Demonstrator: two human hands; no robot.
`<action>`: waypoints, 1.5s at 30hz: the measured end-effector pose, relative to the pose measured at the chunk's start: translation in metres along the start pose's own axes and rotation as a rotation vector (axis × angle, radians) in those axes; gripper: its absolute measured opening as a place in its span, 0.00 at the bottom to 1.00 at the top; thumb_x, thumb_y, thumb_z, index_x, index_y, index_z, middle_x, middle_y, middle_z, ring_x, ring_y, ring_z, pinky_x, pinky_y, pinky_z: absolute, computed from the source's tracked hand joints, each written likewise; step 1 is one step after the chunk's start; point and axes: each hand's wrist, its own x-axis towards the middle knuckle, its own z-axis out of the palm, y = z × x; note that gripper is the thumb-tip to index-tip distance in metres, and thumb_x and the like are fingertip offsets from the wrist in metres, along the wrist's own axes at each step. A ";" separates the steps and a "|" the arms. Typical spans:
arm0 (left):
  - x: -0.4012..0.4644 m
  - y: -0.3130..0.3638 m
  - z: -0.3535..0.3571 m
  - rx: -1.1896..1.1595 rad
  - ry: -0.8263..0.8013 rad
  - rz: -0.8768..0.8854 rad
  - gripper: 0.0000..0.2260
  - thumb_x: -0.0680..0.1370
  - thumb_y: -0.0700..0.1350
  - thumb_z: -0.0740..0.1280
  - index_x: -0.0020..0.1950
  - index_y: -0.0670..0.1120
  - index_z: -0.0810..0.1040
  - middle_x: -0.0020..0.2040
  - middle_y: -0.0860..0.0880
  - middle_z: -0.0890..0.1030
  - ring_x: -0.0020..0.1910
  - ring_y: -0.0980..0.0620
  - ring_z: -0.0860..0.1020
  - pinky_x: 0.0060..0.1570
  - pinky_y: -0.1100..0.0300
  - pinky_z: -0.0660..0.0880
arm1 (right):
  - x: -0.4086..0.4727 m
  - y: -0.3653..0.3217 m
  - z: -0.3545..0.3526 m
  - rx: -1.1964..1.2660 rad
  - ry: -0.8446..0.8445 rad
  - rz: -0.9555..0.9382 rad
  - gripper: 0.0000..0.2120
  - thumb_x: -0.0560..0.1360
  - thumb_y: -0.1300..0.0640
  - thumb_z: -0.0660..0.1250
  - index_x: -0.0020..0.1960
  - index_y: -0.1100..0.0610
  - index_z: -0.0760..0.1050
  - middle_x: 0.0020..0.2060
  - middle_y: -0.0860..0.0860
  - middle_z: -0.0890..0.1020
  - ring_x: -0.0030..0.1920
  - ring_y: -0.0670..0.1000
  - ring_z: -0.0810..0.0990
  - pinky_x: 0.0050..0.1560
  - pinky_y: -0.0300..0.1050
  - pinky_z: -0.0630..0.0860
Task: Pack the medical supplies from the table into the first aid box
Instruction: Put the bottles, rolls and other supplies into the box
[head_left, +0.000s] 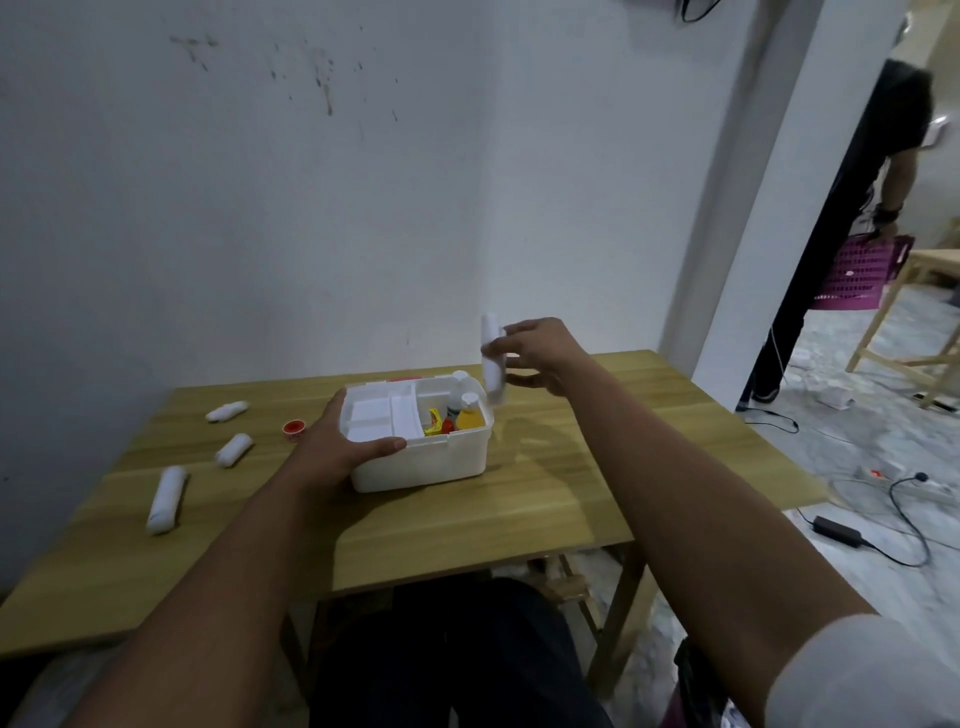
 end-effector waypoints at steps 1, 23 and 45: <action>-0.001 0.001 -0.001 0.004 0.001 -0.002 0.42 0.56 0.68 0.80 0.65 0.67 0.64 0.56 0.67 0.70 0.61 0.54 0.69 0.43 0.65 0.69 | -0.004 0.002 0.004 0.000 -0.017 0.001 0.23 0.67 0.65 0.81 0.60 0.63 0.79 0.53 0.59 0.84 0.49 0.56 0.86 0.44 0.52 0.85; 0.007 -0.011 0.002 0.026 0.014 0.004 0.40 0.67 0.56 0.80 0.73 0.61 0.62 0.64 0.58 0.70 0.63 0.53 0.69 0.43 0.65 0.69 | -0.013 0.071 0.045 -0.699 0.094 -0.216 0.27 0.61 0.43 0.79 0.56 0.45 0.76 0.48 0.43 0.80 0.51 0.49 0.80 0.55 0.56 0.79; 0.017 -0.022 -0.003 0.020 0.004 -0.032 0.50 0.63 0.62 0.82 0.79 0.60 0.60 0.72 0.55 0.71 0.66 0.52 0.69 0.46 0.62 0.72 | 0.000 0.072 0.022 -0.579 -0.079 -0.284 0.49 0.64 0.35 0.80 0.79 0.51 0.66 0.72 0.51 0.75 0.68 0.54 0.75 0.65 0.53 0.76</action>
